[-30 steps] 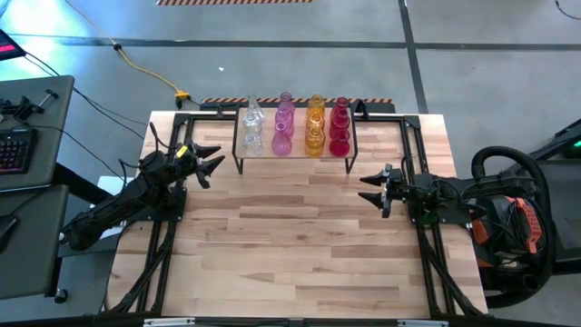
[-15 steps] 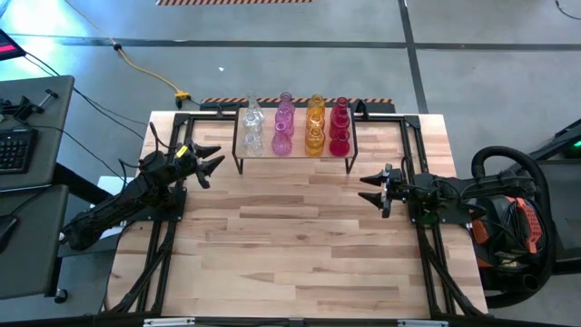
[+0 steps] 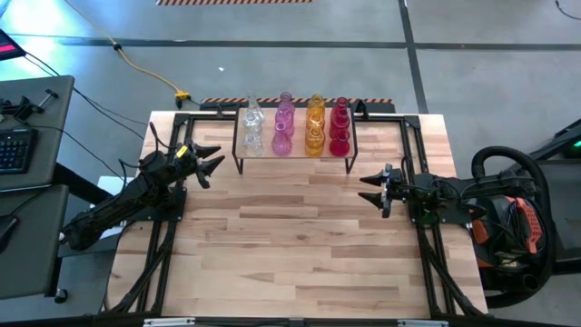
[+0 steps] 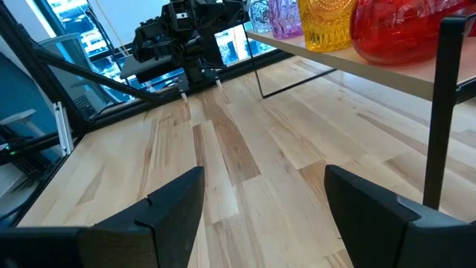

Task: Sort vases onto shelf
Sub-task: Return to Home Position

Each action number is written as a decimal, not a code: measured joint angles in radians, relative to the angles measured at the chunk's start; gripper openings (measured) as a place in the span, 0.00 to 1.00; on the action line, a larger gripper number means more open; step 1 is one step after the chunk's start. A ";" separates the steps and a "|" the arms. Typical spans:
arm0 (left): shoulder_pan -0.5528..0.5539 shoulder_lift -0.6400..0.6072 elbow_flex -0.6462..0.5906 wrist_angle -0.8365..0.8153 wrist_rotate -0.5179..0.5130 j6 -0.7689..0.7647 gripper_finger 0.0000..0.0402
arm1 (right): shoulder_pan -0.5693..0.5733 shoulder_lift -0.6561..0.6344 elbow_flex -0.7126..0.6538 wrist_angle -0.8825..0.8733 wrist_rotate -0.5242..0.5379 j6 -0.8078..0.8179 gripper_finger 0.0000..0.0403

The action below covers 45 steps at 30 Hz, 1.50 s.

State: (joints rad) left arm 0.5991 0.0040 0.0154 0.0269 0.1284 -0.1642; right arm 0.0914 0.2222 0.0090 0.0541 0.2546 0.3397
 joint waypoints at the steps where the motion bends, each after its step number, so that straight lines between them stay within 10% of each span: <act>1: 0.000 0.000 0.000 0.000 0.000 0.000 0.46 | 0.000 0.000 0.000 0.000 0.000 0.000 0.65; 45: 0.000 0.000 0.000 0.000 0.000 0.000 0.46 | 0.000 0.000 0.000 0.000 0.000 0.000 0.65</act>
State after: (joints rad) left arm 0.5992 0.0044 0.0154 0.0272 0.1284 -0.1642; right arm 0.0914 0.2222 0.0090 0.0540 0.2546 0.3397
